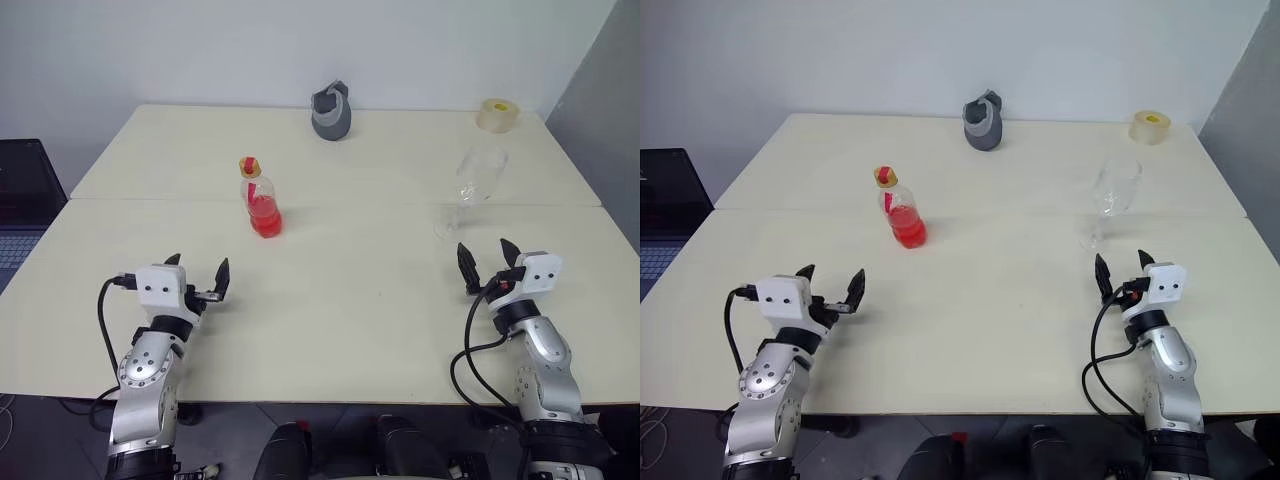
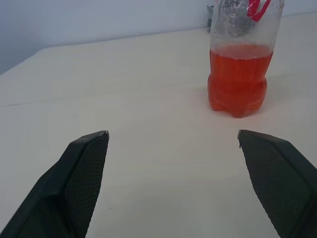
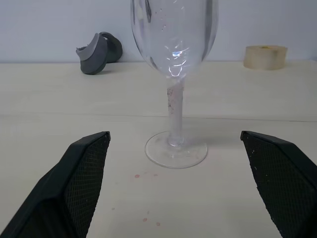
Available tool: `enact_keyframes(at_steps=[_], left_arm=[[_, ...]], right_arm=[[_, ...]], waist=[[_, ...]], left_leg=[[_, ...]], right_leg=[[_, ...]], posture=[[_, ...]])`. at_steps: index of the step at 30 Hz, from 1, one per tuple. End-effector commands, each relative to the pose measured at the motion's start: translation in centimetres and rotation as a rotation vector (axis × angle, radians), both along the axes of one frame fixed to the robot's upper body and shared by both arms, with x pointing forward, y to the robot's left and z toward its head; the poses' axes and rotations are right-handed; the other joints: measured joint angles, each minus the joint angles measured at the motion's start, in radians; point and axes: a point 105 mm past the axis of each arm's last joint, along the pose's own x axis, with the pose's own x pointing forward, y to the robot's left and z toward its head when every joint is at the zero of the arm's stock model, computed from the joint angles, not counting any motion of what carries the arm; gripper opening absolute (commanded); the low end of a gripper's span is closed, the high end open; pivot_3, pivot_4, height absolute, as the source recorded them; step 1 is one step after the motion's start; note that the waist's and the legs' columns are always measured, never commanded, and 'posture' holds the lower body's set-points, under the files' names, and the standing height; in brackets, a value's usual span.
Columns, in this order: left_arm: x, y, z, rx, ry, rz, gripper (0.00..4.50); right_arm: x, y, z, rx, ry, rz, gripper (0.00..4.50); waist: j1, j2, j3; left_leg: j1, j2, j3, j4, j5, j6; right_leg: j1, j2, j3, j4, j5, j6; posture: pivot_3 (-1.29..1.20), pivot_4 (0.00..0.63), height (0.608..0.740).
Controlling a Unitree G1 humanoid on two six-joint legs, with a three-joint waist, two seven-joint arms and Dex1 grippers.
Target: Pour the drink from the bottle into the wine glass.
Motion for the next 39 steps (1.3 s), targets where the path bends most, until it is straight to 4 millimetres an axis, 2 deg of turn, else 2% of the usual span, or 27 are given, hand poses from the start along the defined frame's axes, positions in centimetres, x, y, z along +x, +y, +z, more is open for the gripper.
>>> enact_keyframes(at_steps=[1, 6, 15, 26, 30, 33, 39], left_arm=[[-0.1, -0.1, 1.4, 0.01, -0.061, -0.011, 4.49], [0.0, -0.2, 1.4, 0.011, -0.065, -0.016, 4.49], [0.3, -0.9, 3.0, 0.014, -0.14, -0.061, 4.49], [1.0, -1.0, 3.3, -0.001, -0.142, -0.066, 4.49], [1.5, -1.7, 3.0, -0.001, -0.127, -0.096, 4.49], [1.8, -2.4, 3.0, -0.052, -0.135, -0.149, 4.49], [3.7, -3.4, 3.0, -0.035, -0.119, -0.173, 4.49]], right_arm=[[-0.2, -0.3, 1.9, -0.004, -0.071, -0.004, 4.5], [-0.3, -0.3, 1.9, -0.005, -0.07, -0.006, 4.5], [-0.4, -0.3, 2.6, 0.013, -0.101, -0.015, 4.5], [-0.5, -0.2, 2.9, 0.015, -0.109, -0.006, 4.5], [-0.6, -0.1, 3.3, 0.0, -0.113, 0.006, 4.5], [-1.0, 0.9, 3.6, -0.023, -0.114, 0.075, 4.5], [-2.7, 5.3, 4.5, -0.084, -0.091, 0.345, 4.5]], waist=[[0.0, 0.0, 0.0], [0.0, 0.0, 0.0], [0.0, 0.0, 0.0], [0.0, 0.0, 0.0], [0.0, 0.0, 0.0], [0.0, 0.0, 0.0], [0.0, 0.0, 0.0]], left_leg=[[0.0, 0.0, 0.0, 0.0, 0.0, 0.0], [0.0, 0.0, 0.0, 0.0, 0.0, 0.0], [0.0, 0.0, 0.0, 0.0, 0.0, 0.0], [0.0, 0.0, 0.0, 0.0, 0.0, 0.0], [0.0, 0.0, 0.0, 0.0, 0.0, 0.0], [0.0, 0.0, 0.0, 0.0, 0.0, 0.0], [0.0, 0.0, 0.0, 0.0, 0.0, 0.0]], right_leg=[[0.0, 0.0, 0.0, 0.0, 0.0, 0.0], [0.0, 0.0, 0.0, 0.0, 0.0, 0.0], [0.0, 0.0, 0.0, 0.0, 0.0, 0.0], [0.0, 0.0, 0.0, 0.0, 0.0, 0.0], [0.0, 0.0, 0.0, 0.0, 0.0, 0.0], [0.0, 0.0, 0.0, 0.0, 0.0, 0.0], [0.0, 0.0, -0.001, 0.0, 0.0, 0.0]], posture=[[0.0, 0.15, 0.74], [0.0, 0.15, 0.74], [0.0, 0.15, 0.74], [0.0, 0.15, 0.74], [0.0, 0.15, 0.74], [0.0, 0.15, 0.74], [0.0, 0.15, 0.74]])
